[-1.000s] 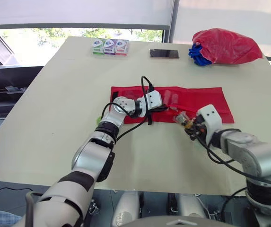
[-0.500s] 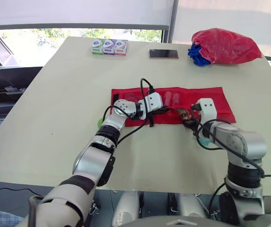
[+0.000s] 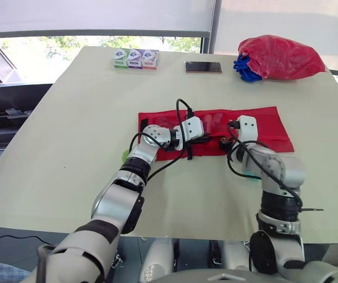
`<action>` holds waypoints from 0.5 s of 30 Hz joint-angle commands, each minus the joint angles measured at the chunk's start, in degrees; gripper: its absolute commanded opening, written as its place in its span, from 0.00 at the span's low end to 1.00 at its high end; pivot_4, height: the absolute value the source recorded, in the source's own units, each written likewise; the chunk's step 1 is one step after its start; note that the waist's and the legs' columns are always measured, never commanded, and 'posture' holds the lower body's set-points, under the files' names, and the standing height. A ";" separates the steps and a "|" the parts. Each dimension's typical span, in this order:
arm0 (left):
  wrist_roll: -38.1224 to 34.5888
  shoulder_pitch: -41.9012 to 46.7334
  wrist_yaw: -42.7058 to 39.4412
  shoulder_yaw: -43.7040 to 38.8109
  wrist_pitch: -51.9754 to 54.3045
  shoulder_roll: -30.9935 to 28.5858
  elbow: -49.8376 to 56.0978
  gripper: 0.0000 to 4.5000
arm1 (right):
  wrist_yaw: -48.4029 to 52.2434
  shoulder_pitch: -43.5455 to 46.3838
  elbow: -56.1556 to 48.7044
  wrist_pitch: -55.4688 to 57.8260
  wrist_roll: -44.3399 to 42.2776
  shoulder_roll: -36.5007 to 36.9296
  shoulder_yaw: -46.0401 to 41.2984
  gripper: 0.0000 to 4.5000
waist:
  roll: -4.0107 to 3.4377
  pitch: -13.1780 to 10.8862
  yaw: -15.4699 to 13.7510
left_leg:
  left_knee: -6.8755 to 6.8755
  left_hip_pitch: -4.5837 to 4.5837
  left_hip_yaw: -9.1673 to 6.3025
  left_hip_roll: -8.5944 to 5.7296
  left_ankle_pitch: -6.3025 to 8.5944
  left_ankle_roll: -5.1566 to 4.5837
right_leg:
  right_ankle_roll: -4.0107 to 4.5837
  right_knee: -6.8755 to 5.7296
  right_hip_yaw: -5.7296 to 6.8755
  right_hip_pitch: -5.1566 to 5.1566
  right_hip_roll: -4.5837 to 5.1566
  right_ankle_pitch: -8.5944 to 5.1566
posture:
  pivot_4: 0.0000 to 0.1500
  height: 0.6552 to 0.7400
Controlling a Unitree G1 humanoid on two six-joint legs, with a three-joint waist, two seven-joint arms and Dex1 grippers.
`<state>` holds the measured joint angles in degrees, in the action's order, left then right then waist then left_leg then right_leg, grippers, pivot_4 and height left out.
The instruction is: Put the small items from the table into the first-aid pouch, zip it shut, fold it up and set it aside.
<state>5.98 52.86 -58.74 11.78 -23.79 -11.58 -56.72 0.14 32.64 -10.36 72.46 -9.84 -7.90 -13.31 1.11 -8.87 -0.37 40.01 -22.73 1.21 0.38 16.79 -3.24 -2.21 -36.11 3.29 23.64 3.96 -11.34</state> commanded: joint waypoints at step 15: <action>-0.42 -0.45 -1.99 0.98 -0.77 0.24 2.27 0.00 | -6.83 2.65 7.50 -16.82 -3.27 -1.16 0.16 0.08 | -0.03 -0.02 0.57 | -0.05 0.00 0.00 0.01 0.00 -0.01 | 0.00 0.03 -0.01 0.01 0.02 0.00 | 1.00 1.00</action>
<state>5.97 52.78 -59.53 11.98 -23.80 -11.81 -56.61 -5.77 33.55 -1.64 58.13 -13.22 -7.98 -13.42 1.08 -8.88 0.20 39.96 -22.74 1.21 0.39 16.79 -3.25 -2.21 -36.09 3.28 23.65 3.98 -11.34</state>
